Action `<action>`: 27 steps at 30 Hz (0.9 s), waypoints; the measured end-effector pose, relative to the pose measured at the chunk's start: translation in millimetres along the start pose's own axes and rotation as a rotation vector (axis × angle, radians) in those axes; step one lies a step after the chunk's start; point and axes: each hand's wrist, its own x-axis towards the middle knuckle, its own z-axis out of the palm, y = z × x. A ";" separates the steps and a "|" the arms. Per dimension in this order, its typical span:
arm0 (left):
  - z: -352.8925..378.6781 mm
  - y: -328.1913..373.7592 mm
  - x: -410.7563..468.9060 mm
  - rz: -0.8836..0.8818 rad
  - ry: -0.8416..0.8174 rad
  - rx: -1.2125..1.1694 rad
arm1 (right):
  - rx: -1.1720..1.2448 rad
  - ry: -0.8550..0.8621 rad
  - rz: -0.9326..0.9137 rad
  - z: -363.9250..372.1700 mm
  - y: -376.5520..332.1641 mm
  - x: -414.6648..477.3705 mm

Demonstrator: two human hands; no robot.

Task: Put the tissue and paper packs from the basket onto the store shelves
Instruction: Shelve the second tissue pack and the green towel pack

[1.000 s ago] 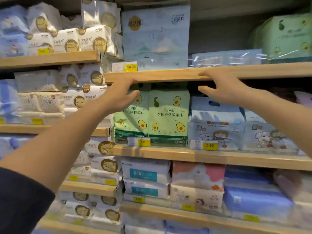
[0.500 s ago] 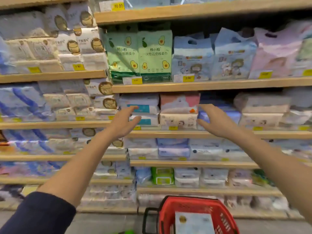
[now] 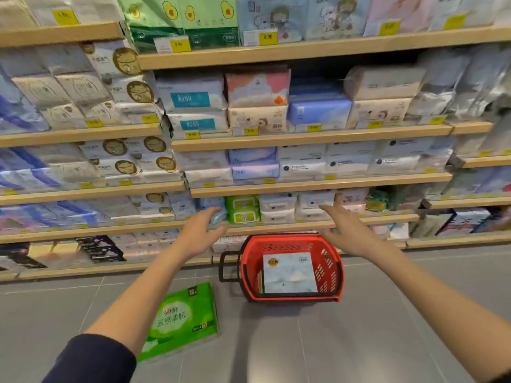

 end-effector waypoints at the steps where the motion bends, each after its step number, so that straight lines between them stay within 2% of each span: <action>1: 11.7 0.3 -5.5 -0.002 -0.017 0.007 | 0.022 -0.017 0.003 4.2 6.7 -6.3; 8: 81.3 26.9 -29.4 -0.070 -0.113 -0.043 | 0.130 -0.094 0.075 22.3 59.9 -47.1; 16: 134.9 52.3 -34.1 -0.116 -0.142 -0.106 | 0.237 -0.177 0.094 39.2 114.3 -64.2; 27: 172.5 19.9 21.5 -0.180 -0.234 -0.124 | 0.248 -0.279 0.173 75.0 134.4 -17.7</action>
